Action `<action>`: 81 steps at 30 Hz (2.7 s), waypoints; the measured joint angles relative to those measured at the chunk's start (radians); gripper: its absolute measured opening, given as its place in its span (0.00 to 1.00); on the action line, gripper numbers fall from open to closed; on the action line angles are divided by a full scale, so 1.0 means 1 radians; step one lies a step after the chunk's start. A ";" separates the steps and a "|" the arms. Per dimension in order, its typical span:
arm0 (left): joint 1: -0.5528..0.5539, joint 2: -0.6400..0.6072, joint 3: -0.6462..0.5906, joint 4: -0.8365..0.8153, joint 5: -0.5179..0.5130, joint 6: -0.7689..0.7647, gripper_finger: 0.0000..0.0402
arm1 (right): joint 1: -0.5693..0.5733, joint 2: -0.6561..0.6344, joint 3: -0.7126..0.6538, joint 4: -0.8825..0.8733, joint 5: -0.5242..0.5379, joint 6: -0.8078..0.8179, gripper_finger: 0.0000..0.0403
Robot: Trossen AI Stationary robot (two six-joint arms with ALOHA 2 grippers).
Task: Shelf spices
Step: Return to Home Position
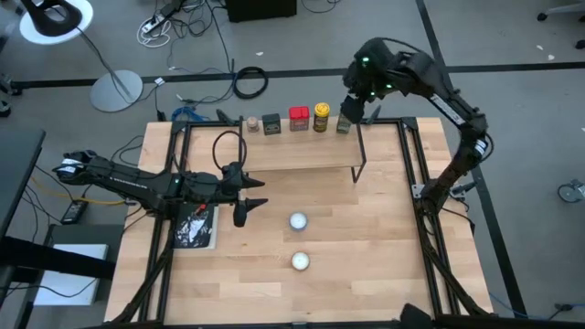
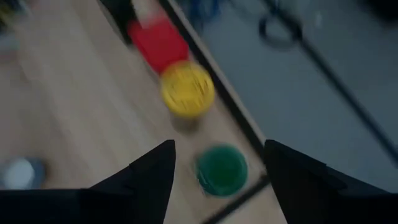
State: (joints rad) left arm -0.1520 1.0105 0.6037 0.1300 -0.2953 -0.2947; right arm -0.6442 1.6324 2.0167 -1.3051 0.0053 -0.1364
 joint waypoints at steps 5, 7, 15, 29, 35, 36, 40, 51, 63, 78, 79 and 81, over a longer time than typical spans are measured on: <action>0.000 0.000 0.000 -0.024 -0.017 0.000 0.67 | 0.073 -0.130 0.001 0.131 -0.059 0.000 0.58; 0.000 0.000 0.000 -0.021 -0.033 -0.005 0.67 | 0.116 -0.186 0.001 0.159 -0.067 0.001 0.56; -0.001 -0.120 0.000 0.094 -0.115 0.044 0.65 | 0.357 -0.399 0.002 0.116 0.048 0.031 0.40; -0.001 -0.555 0.000 -0.004 -0.284 0.243 0.45 | 0.679 -0.737 -0.446 0.211 0.290 0.089 0.01; 0.000 -0.698 0.000 -0.220 -0.343 0.238 0.30 | 0.716 -0.941 -0.847 0.531 0.264 0.037 0.00; 0.000 -0.710 0.000 -0.255 -0.349 0.235 0.26 | 0.722 -0.974 -0.919 0.596 0.246 0.026 0.00; 0.000 -0.736 0.000 -0.343 -0.363 0.208 0.11 | 0.731 -1.089 -1.170 0.826 0.183 0.006 0.00; 0.000 -0.737 -0.058 -0.410 -0.356 0.242 0.01 | 0.730 -1.278 -1.658 1.292 0.037 0.060 0.00; -0.001 -0.737 -0.299 -0.086 -0.240 0.291 0.00 | 0.730 -1.361 -1.746 1.349 -0.008 0.046 0.00; -0.001 -0.865 -0.354 -0.122 -0.227 0.322 0.00 | 0.730 -1.611 -1.746 1.135 0.063 0.029 0.00; -0.001 -0.887 -0.354 -0.139 -0.226 0.322 0.00 | 0.730 -1.625 -1.746 1.131 0.063 0.029 0.00; -0.001 -0.929 -0.354 -0.183 -0.226 0.321 0.00 | 0.730 -1.630 -1.746 1.134 0.063 0.029 0.00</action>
State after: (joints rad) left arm -0.1528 0.0812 0.2493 -0.0532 -0.5217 0.0259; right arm 0.0860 0.0026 0.2703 -0.1709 0.0685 -0.1070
